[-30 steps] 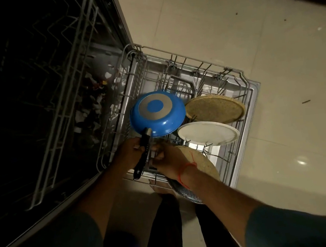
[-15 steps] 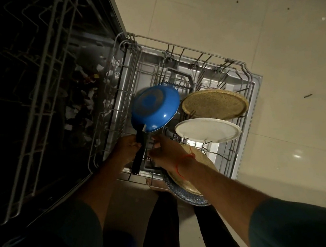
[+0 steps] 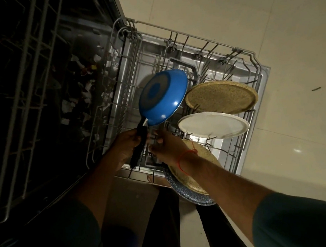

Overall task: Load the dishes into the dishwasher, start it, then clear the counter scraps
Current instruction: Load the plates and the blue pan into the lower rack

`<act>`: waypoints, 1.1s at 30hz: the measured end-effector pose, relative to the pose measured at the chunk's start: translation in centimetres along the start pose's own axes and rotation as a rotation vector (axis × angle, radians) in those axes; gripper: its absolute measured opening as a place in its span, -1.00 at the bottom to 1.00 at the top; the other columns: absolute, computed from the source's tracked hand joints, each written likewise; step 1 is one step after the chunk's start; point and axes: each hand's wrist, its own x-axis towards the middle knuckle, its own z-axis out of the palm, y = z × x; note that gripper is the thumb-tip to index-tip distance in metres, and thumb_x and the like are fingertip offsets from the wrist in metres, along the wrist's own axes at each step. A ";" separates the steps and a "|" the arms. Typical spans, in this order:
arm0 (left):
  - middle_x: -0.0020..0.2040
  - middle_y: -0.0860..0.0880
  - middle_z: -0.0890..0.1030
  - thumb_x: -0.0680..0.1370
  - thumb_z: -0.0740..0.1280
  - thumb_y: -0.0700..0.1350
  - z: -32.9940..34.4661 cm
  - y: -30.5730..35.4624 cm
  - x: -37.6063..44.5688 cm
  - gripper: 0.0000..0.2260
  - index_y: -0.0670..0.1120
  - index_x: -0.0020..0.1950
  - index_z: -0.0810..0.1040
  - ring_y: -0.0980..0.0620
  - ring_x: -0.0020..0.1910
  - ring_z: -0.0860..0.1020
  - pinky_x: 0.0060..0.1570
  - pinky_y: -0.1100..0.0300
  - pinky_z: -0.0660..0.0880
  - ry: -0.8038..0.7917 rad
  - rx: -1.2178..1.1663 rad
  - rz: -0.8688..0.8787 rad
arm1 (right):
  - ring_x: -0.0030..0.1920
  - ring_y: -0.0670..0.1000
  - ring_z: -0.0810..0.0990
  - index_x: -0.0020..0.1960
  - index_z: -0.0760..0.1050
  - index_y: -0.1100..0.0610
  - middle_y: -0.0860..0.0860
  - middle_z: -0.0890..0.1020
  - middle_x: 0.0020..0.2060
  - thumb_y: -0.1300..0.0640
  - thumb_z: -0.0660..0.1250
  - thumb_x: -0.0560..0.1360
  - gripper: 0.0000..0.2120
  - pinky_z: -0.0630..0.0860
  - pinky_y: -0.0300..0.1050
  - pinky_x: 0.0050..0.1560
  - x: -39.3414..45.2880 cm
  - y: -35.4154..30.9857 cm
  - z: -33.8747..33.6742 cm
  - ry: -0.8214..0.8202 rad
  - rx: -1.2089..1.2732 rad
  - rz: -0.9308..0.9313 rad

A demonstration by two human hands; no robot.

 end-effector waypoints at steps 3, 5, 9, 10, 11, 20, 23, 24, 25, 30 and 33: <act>0.16 -0.09 0.71 0.67 0.23 -0.31 0.1 0.3 0.6 -0.74 -0.04 0.19 0.63 -0.06 0.22 0.64 0.30 -0.04 0.50 -0.025 -0.039 -0.010 | 0.07 0.07 0.64 0.38 0.38 -0.06 0.01 0.63 0.16 0.07 0.29 0.55 -0.60 0.61 0.09 0.12 0.0 0.3 0.2 0.002 0.005 0.012; 0.08 0.00 0.74 0.66 0.22 -0.32 0.1 0.2 0.7 -0.73 -0.04 0.19 0.63 0.01 0.18 0.66 0.22 0.08 0.54 -0.064 -0.081 -0.022 | 0.11 0.06 0.63 0.39 0.38 -0.08 -0.01 0.64 0.18 0.06 0.30 0.54 -0.57 0.59 0.06 0.15 0.0 0.6 0.4 0.001 0.007 0.018; 0.06 -0.02 0.74 0.65 0.19 -0.37 0.4 -0.2 0.0 -0.70 -0.09 0.22 0.61 0.07 0.04 0.71 -0.05 0.22 0.64 -0.113 -0.236 -0.047 | 0.10 0.06 0.63 0.30 0.44 -0.09 -0.02 0.67 0.09 0.00 0.25 0.50 -0.63 0.58 0.01 0.13 -0.1 1.0 0.4 0.014 0.006 0.020; 0.06 -0.04 0.74 0.65 0.18 -0.40 0.5 -0.4 -0.1 -0.69 -0.12 0.24 0.60 0.06 0.02 0.71 -0.07 0.22 0.65 -0.118 -0.277 -0.044 | 0.11 0.06 0.63 0.30 0.45 -0.06 0.00 0.66 0.10 0.02 0.25 0.52 -0.65 0.57 0.00 0.14 -0.1 1.0 0.3 0.006 0.008 0.021; 0.07 -0.05 0.74 0.65 0.16 -0.41 0.6 -0.6 -0.2 -0.68 -0.14 0.26 0.59 0.06 0.02 0.72 -0.08 0.22 0.65 -0.124 -0.311 -0.044 | 0.13 0.07 0.61 0.32 0.45 -0.03 0.02 0.65 0.12 0.05 0.26 0.55 -0.66 0.56 0.00 0.17 -0.2 1.0 0.1 -0.002 0.010 0.022; -0.06 -0.04 0.69 0.66 0.13 -0.36 0.5 -1.8 0.0 -0.67 -0.11 0.29 0.57 0.04 -0.08 0.63 -0.05 0.21 0.58 -0.187 -0.371 -0.037 | 0.24 0.11 0.56 0.40 0.41 0.06 0.08 0.60 0.24 0.11 0.28 0.61 -0.64 0.50 -0.07 0.20 0.1 0.9 -0.5 0.001 0.033 0.004; -0.11 -0.05 0.62 0.63 0.15 -0.34 0.3 -2.0 -0.6 -0.67 -0.11 0.30 0.56 0.04 -0.16 0.57 -0.11 0.22 0.56 -0.237 -0.456 -0.016 | 0.23 0.12 0.58 0.39 0.44 0.08 0.08 0.61 0.24 0.09 0.27 0.62 -0.65 0.52 -0.06 0.20 -0.2 1.0 -0.5 0.003 0.053 0.012; -0.10 -0.06 0.60 0.60 0.18 -0.33 0.2 -2.1 -1.0 -0.67 -0.12 0.30 0.55 0.04 -0.19 0.57 -0.15 0.23 0.57 -0.240 -0.495 -0.013 | 0.23 0.13 0.58 0.39 0.44 0.08 0.09 0.61 0.24 0.08 0.28 0.61 -0.65 0.51 -0.05 0.21 -0.5 1.1 -0.4 0.001 0.055 0.013; -0.08 -0.07 0.59 0.56 0.23 -0.32 0.2 -2.2 -1.4 -0.66 -0.12 0.30 0.56 0.06 -0.20 0.58 -0.18 0.23 0.58 -0.240 -0.538 -0.013 | 0.24 0.14 0.57 0.40 0.43 0.09 0.10 0.61 0.24 0.09 0.28 0.61 -0.63 0.51 -0.04 0.23 -0.7 1.1 -0.3 -0.005 0.054 0.019; -0.07 -0.03 0.64 0.17 0.73 -0.18 -0.4 -2.6 -2.9 -0.39 -0.08 0.21 0.71 0.10 -0.17 0.63 -0.22 0.22 0.60 -0.312 -0.708 0.040 | 0.25 0.14 0.57 0.44 0.39 0.07 0.10 0.62 0.24 0.14 0.32 0.56 -0.55 0.49 -0.10 0.17 -1.2 1.4 0.2 -0.008 0.071 0.044; -0.10 -0.03 0.65 0.11 0.75 -0.13 -0.7 -2.4 -3.0 -0.38 -0.04 0.15 0.74 0.10 -0.19 0.63 -0.23 0.23 0.60 -0.286 -0.693 0.059 | 0.26 0.12 0.56 0.45 0.40 0.06 0.09 0.60 0.27 0.09 0.31 0.58 -0.56 0.46 -0.14 0.15 -1.2 1.1 0.3 -0.006 0.078 0.028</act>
